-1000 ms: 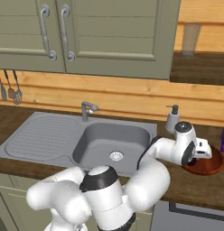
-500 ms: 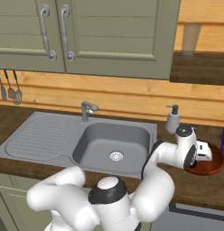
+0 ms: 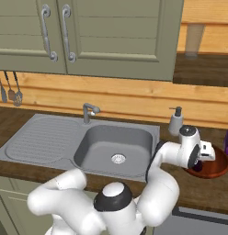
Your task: Pick the eggplant from the sink and place it in the bowl. Then pick the bowl and place it in the microwave. Then close the microwave door and press the start button.
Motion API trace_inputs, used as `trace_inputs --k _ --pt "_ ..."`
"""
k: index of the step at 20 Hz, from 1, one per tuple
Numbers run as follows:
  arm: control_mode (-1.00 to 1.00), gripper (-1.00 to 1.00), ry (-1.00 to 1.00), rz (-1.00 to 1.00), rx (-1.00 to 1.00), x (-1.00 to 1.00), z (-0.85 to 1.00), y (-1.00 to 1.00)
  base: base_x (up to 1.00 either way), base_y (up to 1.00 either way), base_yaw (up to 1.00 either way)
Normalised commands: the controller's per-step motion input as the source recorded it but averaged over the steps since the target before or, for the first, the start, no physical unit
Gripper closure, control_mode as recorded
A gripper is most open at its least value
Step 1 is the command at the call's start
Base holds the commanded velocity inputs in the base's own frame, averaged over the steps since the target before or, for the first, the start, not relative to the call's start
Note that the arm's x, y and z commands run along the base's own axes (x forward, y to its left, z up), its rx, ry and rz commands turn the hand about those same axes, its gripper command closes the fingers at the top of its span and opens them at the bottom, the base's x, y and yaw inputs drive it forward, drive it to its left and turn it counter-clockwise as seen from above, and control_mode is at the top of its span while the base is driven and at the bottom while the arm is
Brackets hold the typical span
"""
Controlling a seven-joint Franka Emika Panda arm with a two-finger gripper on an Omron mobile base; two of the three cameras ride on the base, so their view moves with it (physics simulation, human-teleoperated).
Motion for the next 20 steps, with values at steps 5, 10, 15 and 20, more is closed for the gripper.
trace_inputs --k 5,10,15,20 --pt "-1.0 -1.0 -0.01 0.0 0.0 -0.12 0.19 0.07 0.0 0.0 0.0" --pt "-1.0 -1.0 -0.03 0.0 0.0 -0.29 0.2 0.26 0.0 0.0 0.0" --pt "-1.0 -1.0 -0.07 0.0 0.0 -0.25 0.24 0.39 0.0 0.0 0.0" --pt "-1.0 -1.0 -0.06 0.0 0.0 -0.26 0.19 0.39 0.0 0.0 0.0"
